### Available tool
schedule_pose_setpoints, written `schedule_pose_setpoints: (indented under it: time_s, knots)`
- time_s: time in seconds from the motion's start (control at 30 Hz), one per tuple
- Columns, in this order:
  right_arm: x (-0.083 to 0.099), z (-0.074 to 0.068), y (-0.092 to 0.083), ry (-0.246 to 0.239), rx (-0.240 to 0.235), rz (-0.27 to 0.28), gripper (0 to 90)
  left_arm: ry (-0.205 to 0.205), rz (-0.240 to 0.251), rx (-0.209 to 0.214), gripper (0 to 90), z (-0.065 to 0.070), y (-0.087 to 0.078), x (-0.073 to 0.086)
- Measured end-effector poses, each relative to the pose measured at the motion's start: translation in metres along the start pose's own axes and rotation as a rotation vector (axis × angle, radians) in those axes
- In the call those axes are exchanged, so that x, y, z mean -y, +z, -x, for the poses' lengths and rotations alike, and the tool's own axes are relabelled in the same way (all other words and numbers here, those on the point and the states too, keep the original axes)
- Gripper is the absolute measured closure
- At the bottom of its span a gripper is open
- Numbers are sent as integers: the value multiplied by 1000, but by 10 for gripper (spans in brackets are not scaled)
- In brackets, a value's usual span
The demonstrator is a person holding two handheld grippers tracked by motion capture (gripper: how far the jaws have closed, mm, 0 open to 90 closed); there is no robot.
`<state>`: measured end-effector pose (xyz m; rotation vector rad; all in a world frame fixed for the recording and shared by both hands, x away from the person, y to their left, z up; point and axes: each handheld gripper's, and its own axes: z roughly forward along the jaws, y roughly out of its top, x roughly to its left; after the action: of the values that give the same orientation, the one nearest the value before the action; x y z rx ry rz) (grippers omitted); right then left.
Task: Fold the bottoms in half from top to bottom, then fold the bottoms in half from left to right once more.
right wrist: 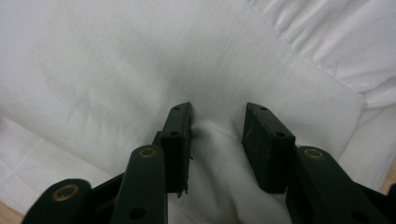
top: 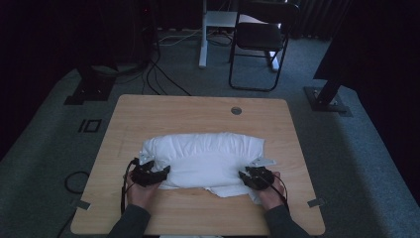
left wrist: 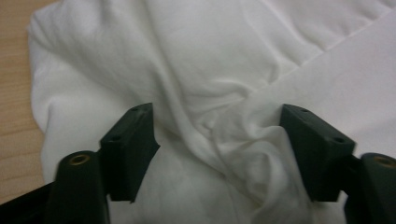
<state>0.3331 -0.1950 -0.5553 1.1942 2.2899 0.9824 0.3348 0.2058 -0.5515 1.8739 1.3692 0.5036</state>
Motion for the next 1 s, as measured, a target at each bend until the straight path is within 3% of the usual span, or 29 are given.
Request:
schedule_pose_setpoints:
  time_s: [0.13, 0.27, 0.43, 0.53, 0.57, 0.83, 1.0]
  knots:
    - [0, 0, 0, 3, 2, 4, 609, -65, -23, -7, 115, -7, 6, 1]
    - [1, 0, 0, 5, 0, 6, 607, -89, -23, -14, 27, -11, 5, 1]
    - [1, 0, 0, 6, -5, 8, 603, -133, 18, -4, 22, -18, -3, -1]
    - [1, 0, 0, 7, -5, 12, 601, -170, -16, 4, 21, -22, 0, -1]
    - [1, 0, 0, 7, -5, 12, 601, -173, -33, -11, 5, -22, 2, -1]
    - [3, 0, 0, 6, -7, 18, 594, -124, -27, -105, 0, -19, 6, 1]
    - [4, 0, 0, 5, -10, 25, 591, -118, -1, -114, 0, -18, 0, 4]
